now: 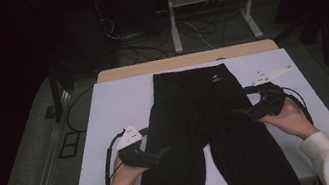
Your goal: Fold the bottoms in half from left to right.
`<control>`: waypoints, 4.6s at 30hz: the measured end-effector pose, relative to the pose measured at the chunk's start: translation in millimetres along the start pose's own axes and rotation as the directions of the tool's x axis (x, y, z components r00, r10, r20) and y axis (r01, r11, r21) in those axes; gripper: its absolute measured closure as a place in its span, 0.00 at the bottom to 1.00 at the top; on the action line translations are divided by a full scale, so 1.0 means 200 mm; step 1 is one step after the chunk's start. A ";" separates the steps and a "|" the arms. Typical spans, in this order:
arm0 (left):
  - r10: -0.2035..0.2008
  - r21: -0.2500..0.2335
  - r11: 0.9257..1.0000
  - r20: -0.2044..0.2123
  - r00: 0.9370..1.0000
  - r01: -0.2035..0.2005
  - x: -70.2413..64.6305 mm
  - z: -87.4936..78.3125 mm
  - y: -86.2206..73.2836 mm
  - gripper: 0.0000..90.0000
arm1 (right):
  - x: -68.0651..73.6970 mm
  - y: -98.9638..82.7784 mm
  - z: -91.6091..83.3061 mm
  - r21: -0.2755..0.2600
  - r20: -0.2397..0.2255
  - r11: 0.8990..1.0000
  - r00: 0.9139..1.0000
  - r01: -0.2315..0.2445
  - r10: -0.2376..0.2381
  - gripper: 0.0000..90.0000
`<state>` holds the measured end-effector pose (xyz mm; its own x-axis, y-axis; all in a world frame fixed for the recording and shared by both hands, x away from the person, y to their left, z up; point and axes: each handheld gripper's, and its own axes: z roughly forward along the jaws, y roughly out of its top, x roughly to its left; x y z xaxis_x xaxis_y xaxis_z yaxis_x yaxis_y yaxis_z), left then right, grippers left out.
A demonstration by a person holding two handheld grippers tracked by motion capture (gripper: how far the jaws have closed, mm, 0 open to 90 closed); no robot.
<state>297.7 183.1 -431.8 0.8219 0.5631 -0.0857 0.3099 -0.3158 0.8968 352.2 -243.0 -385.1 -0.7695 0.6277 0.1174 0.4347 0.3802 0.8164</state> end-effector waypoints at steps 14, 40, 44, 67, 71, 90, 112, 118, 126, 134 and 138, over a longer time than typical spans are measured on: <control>-0.002 -0.003 1.000 0.000 1.000 0.002 0.00 0.00 0.00 0.00 | -0.02 0.08 0.04 0.009 0.002 1.000 1.000 0.009 -0.009 0.00; -0.002 -0.004 1.000 0.002 1.000 0.002 0.00 0.00 0.00 0.00 | 0.01 0.25 0.25 0.062 -0.015 0.996 0.998 0.065 -0.064 0.00; -0.003 -0.005 1.000 0.001 1.000 0.003 0.00 0.00 0.00 0.00 | 0.02 0.29 0.28 0.065 -0.015 0.995 0.997 0.079 -0.078 0.00; -0.005 -0.009 1.000 0.001 1.000 0.005 0.00 -0.01 0.00 0.00 | -0.05 0.45 0.39 0.061 -0.009 0.996 0.998 0.066 -0.066 0.00; -0.006 -0.011 1.000 0.001 1.000 0.006 0.01 -0.01 0.00 0.00 | -0.07 0.47 0.43 0.063 -0.005 0.996 0.998 0.061 -0.061 0.00; -0.014 -0.020 1.000 0.001 1.000 0.014 0.01 -0.02 0.00 0.00 | -0.05 0.60 0.63 0.055 0.000 0.997 0.998 0.056 -0.056 0.00; -0.019 -0.028 0.999 0.002 1.000 0.019 0.01 -0.02 0.00 0.00 | 0.02 0.69 0.88 0.052 0.021 0.998 0.999 0.041 -0.042 0.00; -0.017 -0.028 0.999 0.002 1.000 0.017 0.01 -0.02 0.00 0.00 | 0.01 0.68 0.93 0.040 0.030 0.999 0.999 0.019 -0.020 0.00; -0.020 -0.027 0.999 0.002 1.000 0.020 0.02 -0.02 0.00 0.00 | 0.02 0.67 0.99 0.028 0.012 1.000 1.000 0.000 0.000 0.00; -0.021 -0.030 0.999 0.004 1.000 0.021 0.02 -0.02 0.00 0.00 | 0.06 0.68 1.08 0.001 -0.006 1.000 1.000 -0.004 0.004 0.00; -0.022 -0.031 0.999 0.002 1.000 0.023 0.02 -0.03 0.00 0.00 | 0.07 0.70 1.11 0.002 -0.018 1.000 1.000 -0.001 0.001 0.00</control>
<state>297.8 189.1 -430.3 0.8159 0.5682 -0.1069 0.3131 -0.2788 0.9079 505.3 -29.5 -395.5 -0.7776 0.6156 0.1281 0.4358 0.3809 0.8155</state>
